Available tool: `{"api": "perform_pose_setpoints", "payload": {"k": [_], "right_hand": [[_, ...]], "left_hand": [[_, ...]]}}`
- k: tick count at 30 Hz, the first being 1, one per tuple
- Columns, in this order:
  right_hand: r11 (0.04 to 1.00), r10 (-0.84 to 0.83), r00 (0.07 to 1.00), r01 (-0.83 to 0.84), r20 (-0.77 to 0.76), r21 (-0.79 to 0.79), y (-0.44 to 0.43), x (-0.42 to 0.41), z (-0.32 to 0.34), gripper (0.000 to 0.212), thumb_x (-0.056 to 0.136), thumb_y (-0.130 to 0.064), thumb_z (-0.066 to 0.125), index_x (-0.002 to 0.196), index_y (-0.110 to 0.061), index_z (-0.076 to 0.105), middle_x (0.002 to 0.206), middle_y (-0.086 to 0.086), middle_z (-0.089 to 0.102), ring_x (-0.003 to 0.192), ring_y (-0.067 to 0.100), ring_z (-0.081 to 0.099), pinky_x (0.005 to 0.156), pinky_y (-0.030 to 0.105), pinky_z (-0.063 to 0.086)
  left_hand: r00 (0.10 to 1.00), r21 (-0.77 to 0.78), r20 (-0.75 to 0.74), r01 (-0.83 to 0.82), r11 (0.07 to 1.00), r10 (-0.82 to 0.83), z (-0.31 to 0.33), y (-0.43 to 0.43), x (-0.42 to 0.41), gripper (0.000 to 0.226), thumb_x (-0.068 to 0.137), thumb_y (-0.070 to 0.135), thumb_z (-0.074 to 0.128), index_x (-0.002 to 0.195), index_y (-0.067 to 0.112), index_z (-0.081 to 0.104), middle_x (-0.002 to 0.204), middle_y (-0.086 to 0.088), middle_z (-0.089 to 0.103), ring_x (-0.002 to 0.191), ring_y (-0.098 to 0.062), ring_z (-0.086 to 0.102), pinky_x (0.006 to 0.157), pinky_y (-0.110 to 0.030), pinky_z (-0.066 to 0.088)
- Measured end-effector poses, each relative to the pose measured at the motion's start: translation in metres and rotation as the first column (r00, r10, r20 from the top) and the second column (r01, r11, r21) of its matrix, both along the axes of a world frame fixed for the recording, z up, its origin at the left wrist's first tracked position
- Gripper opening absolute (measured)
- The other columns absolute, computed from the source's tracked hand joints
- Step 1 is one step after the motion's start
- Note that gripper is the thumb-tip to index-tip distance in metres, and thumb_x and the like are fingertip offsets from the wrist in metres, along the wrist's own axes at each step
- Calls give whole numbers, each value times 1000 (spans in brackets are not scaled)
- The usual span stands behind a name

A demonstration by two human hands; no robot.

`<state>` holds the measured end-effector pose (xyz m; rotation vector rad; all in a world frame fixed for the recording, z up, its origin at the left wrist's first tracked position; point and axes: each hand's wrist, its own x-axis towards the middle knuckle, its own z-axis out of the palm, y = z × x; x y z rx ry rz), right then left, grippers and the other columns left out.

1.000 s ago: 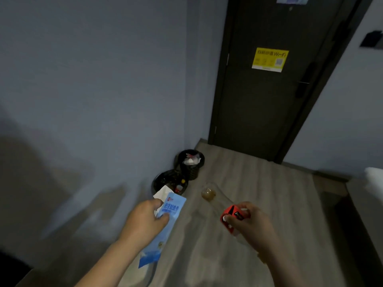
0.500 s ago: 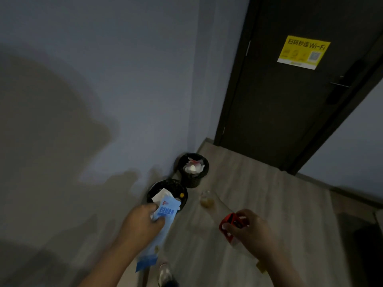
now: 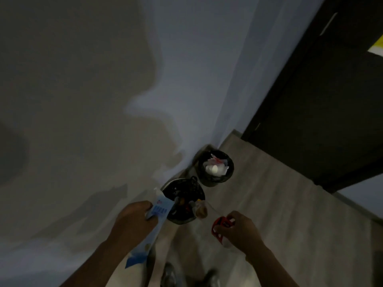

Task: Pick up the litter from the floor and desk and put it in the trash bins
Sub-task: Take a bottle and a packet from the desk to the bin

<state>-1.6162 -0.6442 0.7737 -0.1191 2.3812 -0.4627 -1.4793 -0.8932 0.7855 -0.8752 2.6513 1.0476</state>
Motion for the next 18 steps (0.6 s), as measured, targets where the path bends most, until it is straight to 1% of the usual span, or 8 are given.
{"api": "perform_pose_setpoints", "payload": {"k": [2, 5, 7, 9, 10, 12, 15, 18], "right_hand": [[999, 52, 999, -52, 9, 11, -19, -20, -13, 51, 76, -52, 70, 112, -20, 54, 100, -1, 57, 90, 17, 57, 82, 31, 52], [993, 120, 993, -121, 16, 9, -49, -51, -33, 41, 79, -50, 67, 101, -20, 51, 94, -1, 54, 83, 16, 54, 79, 32, 50], [991, 129, 991, -127, 40, -48, -70, -74, -47, 42, 84, -49, 61, 108, -16, 51, 101, 3, 56, 89, 19, 55, 83, 32, 48], [985, 159, 985, -154, 67, -79, -88, -98, -61, 57, 90, -49, 55, 129, -9, 47, 120, 9, 57, 108, 25, 56, 91, 33, 45], [980, 192, 978, -186, 77, -78, -96, -110, -67, 61, 91, -49, 55, 134, -7, 44, 126, 11, 56, 114, 26, 56, 93, 33, 44], [968, 241, 965, -232, 102, -92, -105, -130, -76, 62, 91, -48, 55, 135, -5, 43, 128, 13, 56, 115, 28, 55, 91, 34, 44], [960, 275, 951, -264, 142, -93, -102, -158, -84, 62, 92, -42, 56, 141, -8, 38, 135, 11, 52, 122, 27, 51, 98, 35, 44], [962, 273, 948, -265, 164, -74, -82, -190, -89, 58, 91, -42, 56, 138, -10, 41, 133, 9, 53, 123, 25, 51, 98, 30, 42]], "left_hand": [[999, -31, 13, -33, 999, 33, -8, -10, -8, 27, 87, 21, 60, 63, 24, 47, 62, 6, 51, 56, -7, 50, 57, -23, 41], [995, -34, 45, -90, 995, 91, -21, -19, -21, 30, 86, 23, 60, 61, 27, 44, 64, 7, 51, 61, -6, 52, 60, -19, 38], [992, -71, 77, -97, 993, 102, -30, -23, -33, 21, 87, 25, 58, 67, 24, 52, 70, 5, 57, 68, -11, 56, 62, -20, 40], [983, -119, 132, -114, 986, 129, -38, -26, -47, 14, 89, 28, 56, 79, 20, 62, 79, 4, 62, 71, -10, 57, 60, -17, 41], [979, -121, 147, -126, 985, 143, -41, -27, -55, 16, 90, 30, 55, 82, 19, 64, 81, 4, 64, 71, -10, 58, 60, -17, 41], [972, -108, 165, -150, 983, 166, -47, -29, -74, 17, 90, 31, 55, 83, 19, 65, 83, 1, 67, 73, -9, 60, 63, -19, 45], [964, -126, 188, -169, 978, 190, -51, -24, -108, 16, 91, 31, 55, 88, 19, 65, 85, 0, 68, 77, -11, 62, 71, -24, 51], [972, -162, 185, -117, 980, 146, -55, -13, -149, 17, 90, 27, 55, 73, 25, 60, 74, 4, 62, 72, -12, 60, 68, -25, 49]]}}
